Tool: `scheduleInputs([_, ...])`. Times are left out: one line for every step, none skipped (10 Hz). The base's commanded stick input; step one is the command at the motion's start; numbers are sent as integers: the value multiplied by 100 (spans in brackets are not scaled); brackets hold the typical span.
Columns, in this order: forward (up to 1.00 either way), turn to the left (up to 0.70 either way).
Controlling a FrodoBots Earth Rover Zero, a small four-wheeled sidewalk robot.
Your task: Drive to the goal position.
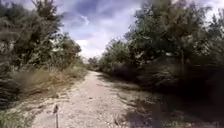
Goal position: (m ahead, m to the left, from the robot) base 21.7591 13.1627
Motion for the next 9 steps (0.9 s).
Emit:
scheduleInputs([100,0])
scheduleInputs([100,0])
scheduleInputs([100,0])
scheduleInputs([100,0])
scheduleInputs([100,0])
scheduleInputs([100,0])
scheduleInputs([100,0])
scheduleInputs([100,0])
scheduleInputs([100,0])
